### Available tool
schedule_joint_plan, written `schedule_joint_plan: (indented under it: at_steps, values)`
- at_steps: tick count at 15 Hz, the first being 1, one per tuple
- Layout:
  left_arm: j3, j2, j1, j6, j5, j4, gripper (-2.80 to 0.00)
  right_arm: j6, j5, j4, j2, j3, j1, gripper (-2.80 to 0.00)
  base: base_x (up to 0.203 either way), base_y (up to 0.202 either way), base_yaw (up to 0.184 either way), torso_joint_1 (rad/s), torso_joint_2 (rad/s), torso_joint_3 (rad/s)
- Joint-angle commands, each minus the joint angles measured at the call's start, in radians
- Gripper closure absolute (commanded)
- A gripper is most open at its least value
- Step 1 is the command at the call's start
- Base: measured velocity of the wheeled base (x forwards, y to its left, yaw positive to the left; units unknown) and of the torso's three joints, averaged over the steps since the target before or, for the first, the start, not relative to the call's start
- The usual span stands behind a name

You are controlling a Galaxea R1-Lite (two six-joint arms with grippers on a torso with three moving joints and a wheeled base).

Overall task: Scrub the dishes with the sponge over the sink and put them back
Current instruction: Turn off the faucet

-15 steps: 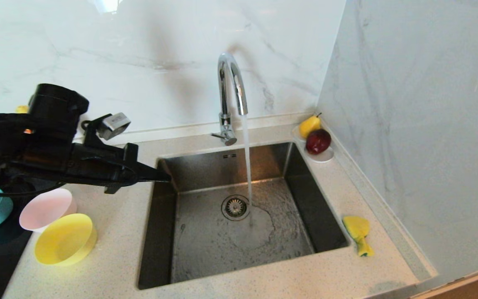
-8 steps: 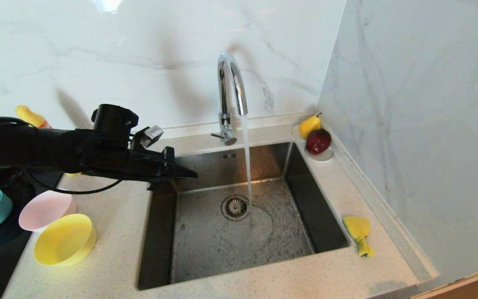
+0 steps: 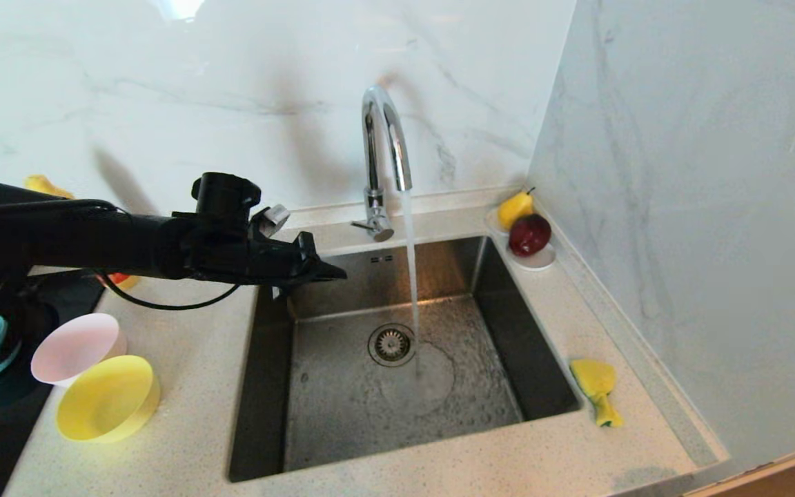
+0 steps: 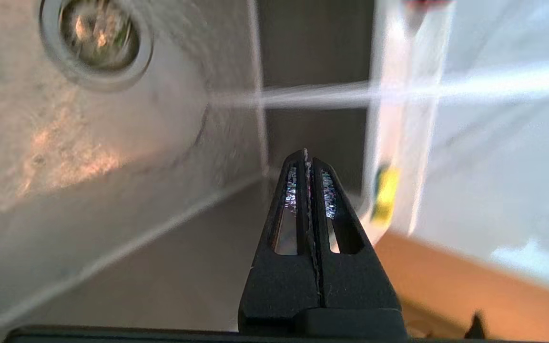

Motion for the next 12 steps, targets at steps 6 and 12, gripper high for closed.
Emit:
schedule_joint_plan:
  at_steps: [6,12]
  values:
    - [-0.084,0.100,-0.002,-0.183,0.042,-0.227,0.00,-0.001,0.000,0.000,0.002,0.001,0.000,0.00,0.000,0.000,0.000,0.000,0.00,0.000]
    - [-0.160,0.154,-0.001,-0.208,0.069,-0.234,0.00,-0.001,0.000,0.000,0.002,0.000,0.000,0.00,0.000,0.000,0.000,0.000,0.00,0.000]
